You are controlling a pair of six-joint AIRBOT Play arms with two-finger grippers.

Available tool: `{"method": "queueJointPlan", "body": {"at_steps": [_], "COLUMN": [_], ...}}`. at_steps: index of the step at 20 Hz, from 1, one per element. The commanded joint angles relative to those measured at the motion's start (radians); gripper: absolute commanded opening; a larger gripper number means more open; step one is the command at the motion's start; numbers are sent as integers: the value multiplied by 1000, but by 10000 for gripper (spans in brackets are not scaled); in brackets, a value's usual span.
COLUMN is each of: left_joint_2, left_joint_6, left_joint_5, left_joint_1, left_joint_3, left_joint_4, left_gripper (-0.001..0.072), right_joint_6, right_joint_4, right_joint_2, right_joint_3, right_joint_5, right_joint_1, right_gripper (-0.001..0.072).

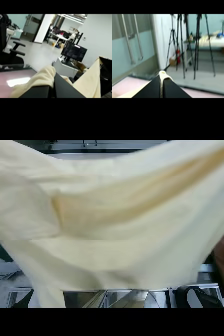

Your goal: Fold the shirts.

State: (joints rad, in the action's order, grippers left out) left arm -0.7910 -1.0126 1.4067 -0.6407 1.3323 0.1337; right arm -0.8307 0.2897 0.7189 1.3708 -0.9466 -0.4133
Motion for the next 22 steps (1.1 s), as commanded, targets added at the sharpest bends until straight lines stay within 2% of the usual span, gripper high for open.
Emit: {"method": "queueJointPlan", "body": {"at_steps": [1,3,4,5,6,8,9,10,11,13,14,15,17,18,20,22], "left_joint_2": [-189,-359,-453,-555,-644,-830,-910,-966,-1009,-1050,-1053,-1049,-1028,-1009,-943,-866], "left_joint_6": [16,16,17,17,18,34,33,28,-8,-71,-90,-147,-225,-250,-271,-271], "left_joint_5": [-107,-233,-290,-349,-407,-432,-392,-340,-277,-101,-14,74,232,285,325,288], "left_joint_1": [221,379,433,476,500,502,479,444,406,320,282,245,188,170,140,123], "left_joint_3": [0,0,0,0,3,77,136,190,245,344,378,406,425,410,296,118], "left_joint_4": [-320,-511,-544,-549,-548,-550,-533,-503,-469,-475,-502,-548,-678,-756,-925,-1061], "left_gripper": [27,28,54,247,305,313,350,679,719,717,715,714,708,708,707,707], "right_joint_6": [-22,-22,-22,-22,-22,-22,-16,14,47,54,54,59,46,5,-43,-57], "right_joint_4": [18,70,87,93,91,27,-50,-121,-180,-207,-203,-192,-201,-192,-157,-90], "right_joint_2": [225,423,533,636,737,930,1002,1054,1083,1082,1067,1047,1009,989,952,904], "right_joint_3": [-8,-15,-16,-16,-15,-5,21,52,78,97,97,97,96,93,81,29], "right_joint_5": [-42,-21,-4,29,86,235,236,180,97,-22,-86,-179,-403,-529,-734,-768], "right_joint_1": [65,143,174,198,216,219,206,187,163,123,98,64,-2,-29,-39,-12], "right_gripper": [22,22,22,22,22,32,230,553,677,670,595,468,460,460,458,450]}}
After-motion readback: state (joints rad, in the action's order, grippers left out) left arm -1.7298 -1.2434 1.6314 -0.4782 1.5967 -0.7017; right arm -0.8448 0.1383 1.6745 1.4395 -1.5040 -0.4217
